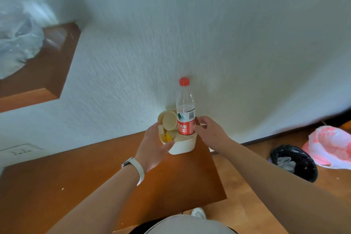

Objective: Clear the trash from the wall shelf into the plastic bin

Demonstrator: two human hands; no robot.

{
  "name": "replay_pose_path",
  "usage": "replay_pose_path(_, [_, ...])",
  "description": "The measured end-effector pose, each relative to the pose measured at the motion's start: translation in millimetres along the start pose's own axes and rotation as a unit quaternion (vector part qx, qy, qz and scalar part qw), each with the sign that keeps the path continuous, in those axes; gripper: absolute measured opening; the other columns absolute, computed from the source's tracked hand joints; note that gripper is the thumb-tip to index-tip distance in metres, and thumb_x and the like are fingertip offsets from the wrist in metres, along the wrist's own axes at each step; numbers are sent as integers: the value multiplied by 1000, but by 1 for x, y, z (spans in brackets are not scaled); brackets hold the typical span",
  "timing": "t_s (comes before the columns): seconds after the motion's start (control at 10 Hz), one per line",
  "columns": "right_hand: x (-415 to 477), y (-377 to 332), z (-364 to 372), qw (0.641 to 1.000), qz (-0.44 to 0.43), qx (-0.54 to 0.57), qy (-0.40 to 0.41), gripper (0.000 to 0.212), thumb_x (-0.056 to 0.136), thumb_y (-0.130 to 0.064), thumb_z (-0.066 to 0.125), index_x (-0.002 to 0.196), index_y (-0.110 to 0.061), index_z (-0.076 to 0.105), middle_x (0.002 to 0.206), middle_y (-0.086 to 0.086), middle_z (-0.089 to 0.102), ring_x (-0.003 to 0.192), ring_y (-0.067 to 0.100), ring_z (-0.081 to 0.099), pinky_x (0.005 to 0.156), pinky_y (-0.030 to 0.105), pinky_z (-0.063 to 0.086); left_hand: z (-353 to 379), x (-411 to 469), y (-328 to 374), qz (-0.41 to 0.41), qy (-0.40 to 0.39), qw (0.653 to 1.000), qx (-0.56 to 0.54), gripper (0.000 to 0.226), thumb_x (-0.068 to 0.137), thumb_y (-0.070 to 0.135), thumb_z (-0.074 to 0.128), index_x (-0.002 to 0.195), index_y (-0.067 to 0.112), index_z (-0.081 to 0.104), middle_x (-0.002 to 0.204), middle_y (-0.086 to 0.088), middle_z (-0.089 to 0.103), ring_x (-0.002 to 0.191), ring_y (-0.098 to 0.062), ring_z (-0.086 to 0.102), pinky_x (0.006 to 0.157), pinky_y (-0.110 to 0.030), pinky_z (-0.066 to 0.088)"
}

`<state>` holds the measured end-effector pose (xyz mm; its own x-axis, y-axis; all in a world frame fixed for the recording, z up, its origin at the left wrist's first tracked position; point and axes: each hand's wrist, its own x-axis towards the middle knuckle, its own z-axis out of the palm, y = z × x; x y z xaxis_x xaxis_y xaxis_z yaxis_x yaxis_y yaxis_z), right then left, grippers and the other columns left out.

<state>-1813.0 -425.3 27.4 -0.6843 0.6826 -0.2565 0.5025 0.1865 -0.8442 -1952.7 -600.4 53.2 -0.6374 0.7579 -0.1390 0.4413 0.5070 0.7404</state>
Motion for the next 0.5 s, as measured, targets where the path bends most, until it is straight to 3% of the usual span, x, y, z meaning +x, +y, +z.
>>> replay_pose_path(0.1, [-8, -12, -9, 996, -56, -75, 8, 37, 81, -63, 43, 114, -48, 48, 102, -24, 46, 86, -14, 48, 68, 10, 30, -12, -7, 6, 7, 13, 998, 60, 71, 86, 46, 66, 144, 39, 25, 153, 7, 29, 136, -13, 32, 103, -32, 30])
replay_pose_path(0.2, [-12, -20, -17, 980, -123, -153, 14, 32, 86, -63, 39, 113, -48, 45, 107, -21, 50, 86, -7, 49, 65, 11, 29, -29, -15, 20, 35, 27, 988, 149, 67, 92, 47, 57, 149, 27, 29, 157, 1, 26, 143, -20, 23, 115, -45, 26])
replay_pose_path(0.4, [-29, -45, -37, 938, -209, -273, 37, 43, 91, -54, 41, 126, -30, 49, 127, -6, 55, 104, 10, 51, 83, 26, 43, -58, -37, 44, 105, 63, 953, 276, 61, 93, 52, 50, 147, 28, 34, 157, 3, 26, 143, -20, 22, 113, -46, 22])
replay_pose_path(0.5, [-47, -62, -41, 919, -253, -298, 50, 52, 88, -55, 40, 131, -25, 47, 131, -4, 52, 115, 17, 49, 87, 28, 37, -70, -50, 51, 125, 81, 939, 310, 60, 93, 51, 51, 146, 29, 36, 156, 3, 27, 143, -20, 22, 114, -46, 22])
